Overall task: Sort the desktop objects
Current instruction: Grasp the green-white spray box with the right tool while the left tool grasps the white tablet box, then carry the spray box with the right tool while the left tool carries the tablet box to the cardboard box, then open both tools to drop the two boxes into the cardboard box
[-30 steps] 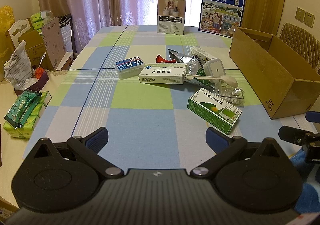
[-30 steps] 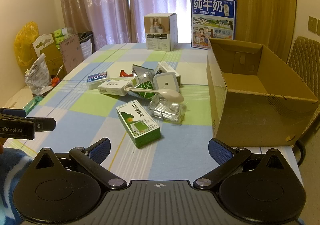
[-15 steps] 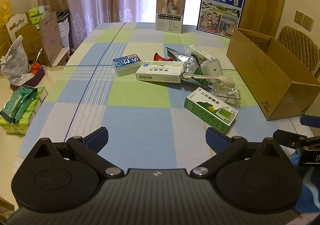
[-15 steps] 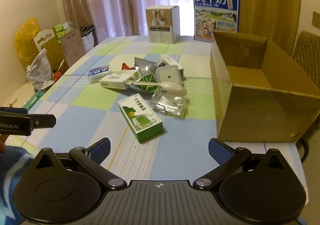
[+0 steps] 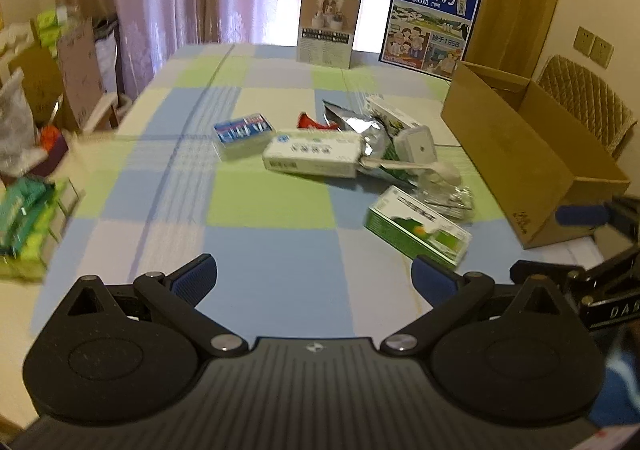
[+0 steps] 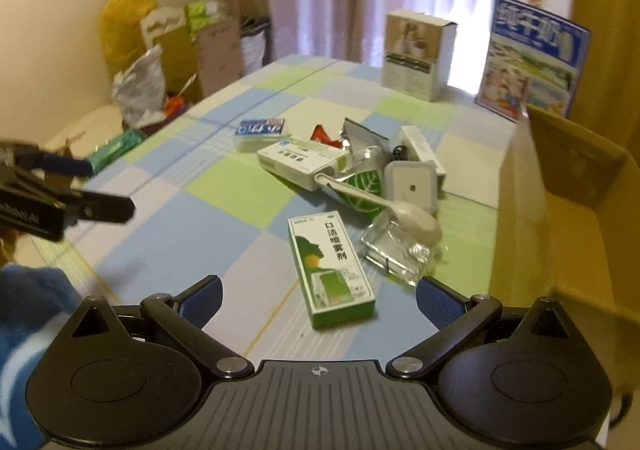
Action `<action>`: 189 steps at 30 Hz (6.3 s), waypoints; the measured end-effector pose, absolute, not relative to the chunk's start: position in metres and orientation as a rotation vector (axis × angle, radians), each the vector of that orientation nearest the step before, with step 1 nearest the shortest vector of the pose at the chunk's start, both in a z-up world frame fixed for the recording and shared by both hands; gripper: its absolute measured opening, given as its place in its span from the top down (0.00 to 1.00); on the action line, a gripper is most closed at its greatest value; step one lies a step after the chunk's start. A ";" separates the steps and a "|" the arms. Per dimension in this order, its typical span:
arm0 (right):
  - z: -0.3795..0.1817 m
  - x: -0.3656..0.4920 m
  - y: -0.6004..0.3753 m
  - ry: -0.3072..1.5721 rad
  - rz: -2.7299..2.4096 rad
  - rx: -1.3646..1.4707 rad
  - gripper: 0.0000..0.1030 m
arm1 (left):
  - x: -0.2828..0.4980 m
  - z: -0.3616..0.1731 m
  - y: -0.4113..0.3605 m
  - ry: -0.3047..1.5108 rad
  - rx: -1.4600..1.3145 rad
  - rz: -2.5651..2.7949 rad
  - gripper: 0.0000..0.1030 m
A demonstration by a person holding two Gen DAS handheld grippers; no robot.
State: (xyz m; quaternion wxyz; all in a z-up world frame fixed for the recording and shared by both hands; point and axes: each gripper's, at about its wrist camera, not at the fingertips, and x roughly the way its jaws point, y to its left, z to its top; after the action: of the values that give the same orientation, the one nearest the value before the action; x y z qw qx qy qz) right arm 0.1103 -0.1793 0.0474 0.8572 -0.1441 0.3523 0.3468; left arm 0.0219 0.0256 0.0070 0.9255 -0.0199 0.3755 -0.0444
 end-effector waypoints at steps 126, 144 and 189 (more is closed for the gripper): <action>-0.019 0.192 -0.148 0.973 0.890 -0.588 0.49 | 0.196 -0.092 -0.009 1.071 0.605 -0.785 0.34; 0.098 0.162 -0.223 0.806 0.678 -0.300 0.49 | 0.146 0.010 -0.022 0.974 0.235 -0.544 0.34; 0.114 0.259 -0.421 0.803 0.298 -0.092 0.49 | 0.232 0.038 -0.284 0.932 -0.047 -0.569 0.32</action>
State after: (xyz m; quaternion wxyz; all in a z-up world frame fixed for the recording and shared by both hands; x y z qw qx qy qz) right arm 0.2588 -0.4214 0.1140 0.9086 -0.0444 0.3894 0.1446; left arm 0.2319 -0.2839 0.0376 0.8544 -0.0223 0.4430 -0.2707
